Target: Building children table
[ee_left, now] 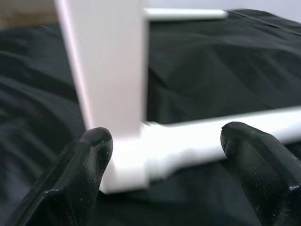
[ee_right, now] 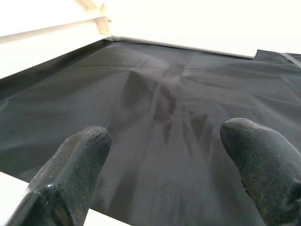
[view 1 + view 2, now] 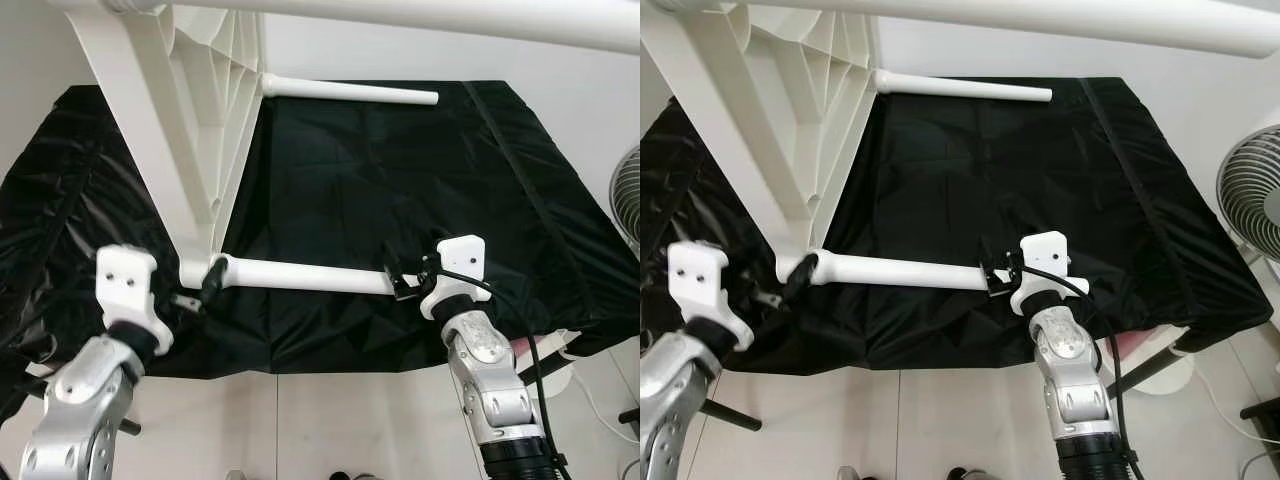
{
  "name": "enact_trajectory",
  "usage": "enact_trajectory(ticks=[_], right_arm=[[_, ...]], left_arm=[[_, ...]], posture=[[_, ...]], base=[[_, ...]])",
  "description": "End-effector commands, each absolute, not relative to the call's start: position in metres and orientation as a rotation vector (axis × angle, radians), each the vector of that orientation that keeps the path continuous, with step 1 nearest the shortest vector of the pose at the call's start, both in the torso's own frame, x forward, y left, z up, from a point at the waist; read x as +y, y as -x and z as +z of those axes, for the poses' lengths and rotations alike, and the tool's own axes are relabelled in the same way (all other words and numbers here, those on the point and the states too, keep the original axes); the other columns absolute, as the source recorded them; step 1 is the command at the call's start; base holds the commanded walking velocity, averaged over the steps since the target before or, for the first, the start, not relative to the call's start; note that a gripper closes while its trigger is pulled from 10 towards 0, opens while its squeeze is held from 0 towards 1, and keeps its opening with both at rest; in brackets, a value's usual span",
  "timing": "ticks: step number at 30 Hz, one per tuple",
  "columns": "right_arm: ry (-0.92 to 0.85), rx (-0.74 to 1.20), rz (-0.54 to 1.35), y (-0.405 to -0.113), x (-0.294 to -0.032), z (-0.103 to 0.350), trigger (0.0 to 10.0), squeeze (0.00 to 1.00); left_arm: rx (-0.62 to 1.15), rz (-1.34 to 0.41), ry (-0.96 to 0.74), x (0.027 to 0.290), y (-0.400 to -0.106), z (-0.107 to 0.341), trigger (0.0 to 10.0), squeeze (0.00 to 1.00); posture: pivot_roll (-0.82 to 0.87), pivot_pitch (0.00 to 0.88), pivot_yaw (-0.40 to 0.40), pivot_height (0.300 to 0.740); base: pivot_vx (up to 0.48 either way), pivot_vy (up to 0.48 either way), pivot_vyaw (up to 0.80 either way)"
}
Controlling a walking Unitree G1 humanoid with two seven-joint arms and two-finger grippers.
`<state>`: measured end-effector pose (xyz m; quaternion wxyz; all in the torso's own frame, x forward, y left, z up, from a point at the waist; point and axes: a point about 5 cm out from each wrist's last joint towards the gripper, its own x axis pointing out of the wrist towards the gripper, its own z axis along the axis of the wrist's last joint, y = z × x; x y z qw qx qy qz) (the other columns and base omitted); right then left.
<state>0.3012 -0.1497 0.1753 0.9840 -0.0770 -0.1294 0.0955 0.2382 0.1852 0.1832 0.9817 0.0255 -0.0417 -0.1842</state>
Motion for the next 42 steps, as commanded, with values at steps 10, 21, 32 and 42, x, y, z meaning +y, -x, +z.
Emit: enact_trajectory(ticks=[10, 21, 32, 42], right_arm=[[0.143, -0.278, 0.217, -0.308, -0.144, 0.177, 10.0, 0.00], [0.151, -0.287, 0.197, -0.301, -0.152, 0.177, 10.0, 0.00], [0.154, -0.305, 0.150, -0.292, -0.162, 0.180, 10.0, 0.00], [0.169, -0.316, 0.095, -0.279, -0.174, 0.186, 10.0, 0.00]], left_arm=[[0.122, -0.615, 0.071, 0.166, -0.215, 0.148, 10.0, 0.00], [0.141, -0.745, 0.077, 0.138, -0.242, 0.139, 10.0, 0.00], [0.167, -0.865, 0.086, 0.111, -0.256, 0.131, 10.0, 0.00], [0.149, -0.992, 0.096, 0.079, -0.265, 0.131, 10.0, 0.00]], posture=[[0.07, 0.122, -0.028, 0.740], [0.02, 0.141, 0.014, 0.740], [-0.04, 0.167, 0.042, 0.740], [-0.10, 0.203, 0.071, 0.740]], base=[[0.000, 0.000, 0.00], [0.000, 0.000, 0.00], [0.000, 0.000, 0.00], [0.000, 0.000, 0.00]])
